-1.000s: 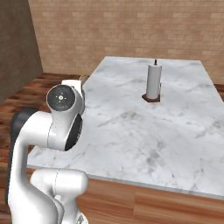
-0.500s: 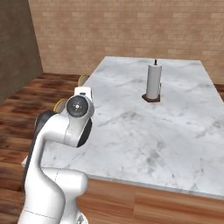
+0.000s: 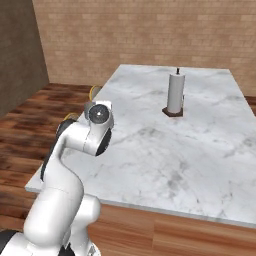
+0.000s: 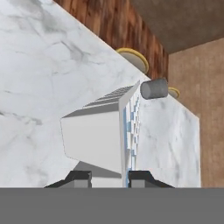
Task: Open the freezer door, pick up the ice cube tray from the freezer, and place it on the dining counter.
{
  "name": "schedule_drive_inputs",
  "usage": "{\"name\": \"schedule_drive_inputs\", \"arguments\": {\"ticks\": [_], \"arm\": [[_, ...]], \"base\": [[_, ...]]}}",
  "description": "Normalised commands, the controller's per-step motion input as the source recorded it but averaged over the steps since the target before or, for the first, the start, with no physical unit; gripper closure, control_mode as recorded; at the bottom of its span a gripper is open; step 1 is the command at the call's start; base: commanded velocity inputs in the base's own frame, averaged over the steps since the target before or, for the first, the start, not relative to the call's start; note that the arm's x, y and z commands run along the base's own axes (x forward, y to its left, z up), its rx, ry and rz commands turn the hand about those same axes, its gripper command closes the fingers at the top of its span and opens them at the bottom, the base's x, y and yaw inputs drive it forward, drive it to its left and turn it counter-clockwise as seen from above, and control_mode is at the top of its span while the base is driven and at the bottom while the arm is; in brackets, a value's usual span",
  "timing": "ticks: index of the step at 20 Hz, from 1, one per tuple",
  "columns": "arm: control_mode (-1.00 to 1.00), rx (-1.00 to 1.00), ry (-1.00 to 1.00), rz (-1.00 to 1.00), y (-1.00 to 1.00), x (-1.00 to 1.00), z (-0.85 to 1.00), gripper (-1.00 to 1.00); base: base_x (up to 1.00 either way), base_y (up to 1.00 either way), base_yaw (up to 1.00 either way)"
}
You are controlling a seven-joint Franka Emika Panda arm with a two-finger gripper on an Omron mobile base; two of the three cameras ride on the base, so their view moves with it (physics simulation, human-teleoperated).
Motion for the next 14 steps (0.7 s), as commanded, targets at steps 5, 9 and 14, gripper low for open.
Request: {"name": "schedule_drive_inputs", "arguments": {"ticks": [5,9,14], "arm": [[-1.0,0.0,0.07,0.04,0.0,0.83,-0.51,1.0],[-1.0,0.0,0.0,0.06,0.0,0.61,-0.58,1.0],[-1.0,0.0,0.0,0.06,0.01,0.53,-0.56,1.0]], "base": [[0.0,0.0,0.0],[0.0,0.0,0.0],[0.0,0.0,0.0]]}}
